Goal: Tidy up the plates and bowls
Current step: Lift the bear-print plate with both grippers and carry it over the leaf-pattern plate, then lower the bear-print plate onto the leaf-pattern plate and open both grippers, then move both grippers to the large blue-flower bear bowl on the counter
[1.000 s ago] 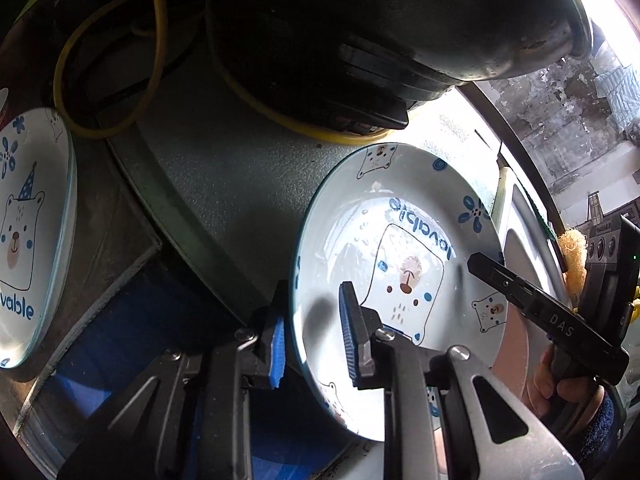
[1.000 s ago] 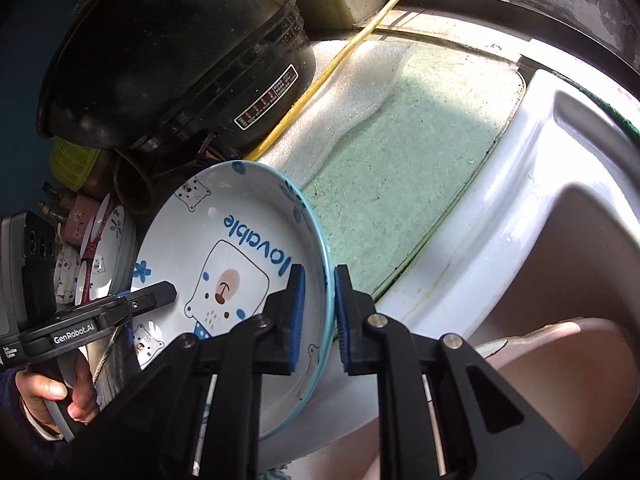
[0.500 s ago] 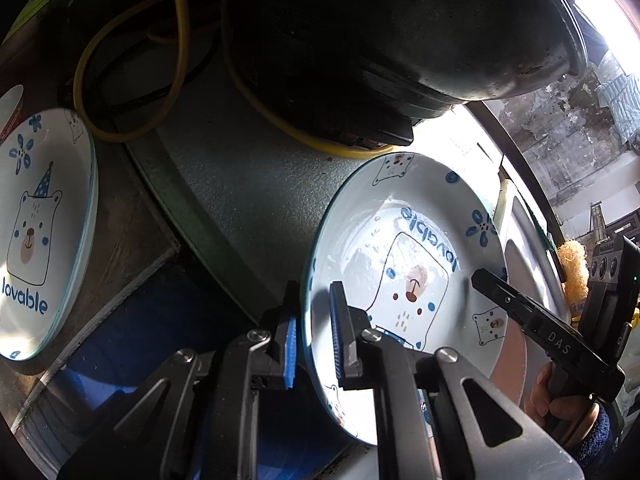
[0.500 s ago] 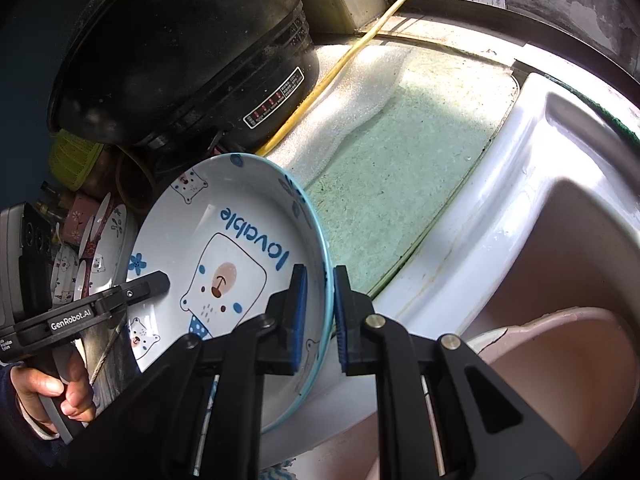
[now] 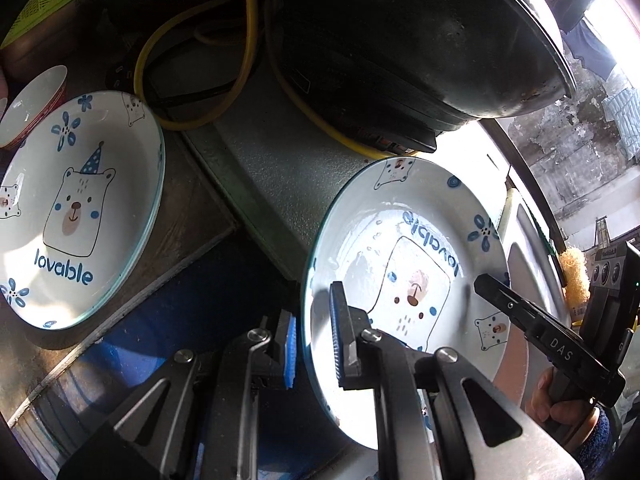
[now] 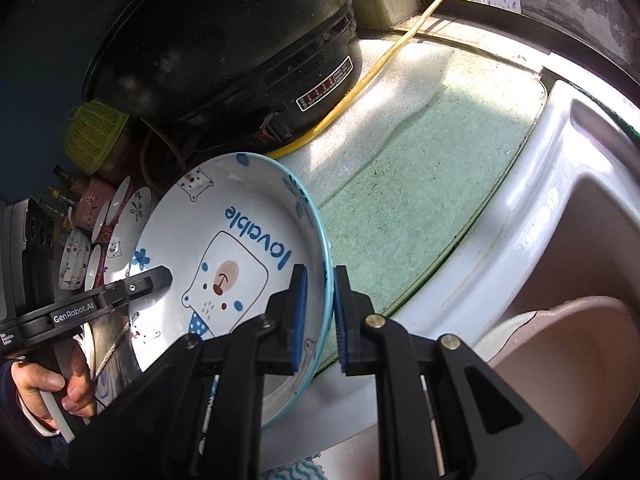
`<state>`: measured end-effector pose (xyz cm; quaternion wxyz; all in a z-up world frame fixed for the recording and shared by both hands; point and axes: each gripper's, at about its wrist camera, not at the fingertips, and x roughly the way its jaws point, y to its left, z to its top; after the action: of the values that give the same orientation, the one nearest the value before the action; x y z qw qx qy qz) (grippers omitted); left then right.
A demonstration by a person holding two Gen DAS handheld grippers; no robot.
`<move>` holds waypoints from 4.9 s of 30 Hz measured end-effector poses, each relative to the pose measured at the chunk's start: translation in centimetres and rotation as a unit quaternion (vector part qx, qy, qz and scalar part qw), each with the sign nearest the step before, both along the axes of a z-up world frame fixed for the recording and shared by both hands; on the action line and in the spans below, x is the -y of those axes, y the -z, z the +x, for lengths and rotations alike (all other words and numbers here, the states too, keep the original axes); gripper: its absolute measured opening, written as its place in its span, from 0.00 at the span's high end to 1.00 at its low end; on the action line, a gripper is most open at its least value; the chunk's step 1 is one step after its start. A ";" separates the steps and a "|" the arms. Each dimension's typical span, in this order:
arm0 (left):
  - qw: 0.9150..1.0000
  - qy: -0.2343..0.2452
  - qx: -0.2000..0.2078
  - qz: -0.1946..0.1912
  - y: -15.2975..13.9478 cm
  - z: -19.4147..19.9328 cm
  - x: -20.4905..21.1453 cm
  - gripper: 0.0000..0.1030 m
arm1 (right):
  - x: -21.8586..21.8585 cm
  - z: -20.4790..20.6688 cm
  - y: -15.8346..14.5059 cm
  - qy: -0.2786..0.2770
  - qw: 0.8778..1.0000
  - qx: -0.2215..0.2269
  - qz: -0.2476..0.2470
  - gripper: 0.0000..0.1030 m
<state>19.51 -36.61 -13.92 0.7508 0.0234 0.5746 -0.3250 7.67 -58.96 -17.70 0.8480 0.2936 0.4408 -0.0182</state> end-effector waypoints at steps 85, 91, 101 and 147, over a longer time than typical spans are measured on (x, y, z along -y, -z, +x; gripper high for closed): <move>0.887 -0.461 0.005 0.007 1.1 -3.2 -55.5 0.88 | -53.4 12.9 -3.4 -0.470 0.880 0.033 -0.060 0.87; 0.883 -0.469 0.002 0.015 1.7 -2.7 -56.6 0.88 | -55.1 13.8 -2.4 -0.484 0.872 0.028 -0.068 0.87; 0.882 -0.470 0.002 0.032 2.4 -1.9 -56.7 0.88 | -57.4 14.5 -1.3 -0.492 0.864 0.038 -0.102 0.87; 0.894 -0.434 0.080 0.070 -3.3 -5.0 -49.9 0.00 | -48.5 8.2 -6.6 -0.431 0.896 0.074 -0.072 0.00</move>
<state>14.53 13.29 -10.65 0.8570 -0.1498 0.4868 0.0777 15.82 -10.51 -11.11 0.8218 0.0139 0.4574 0.3395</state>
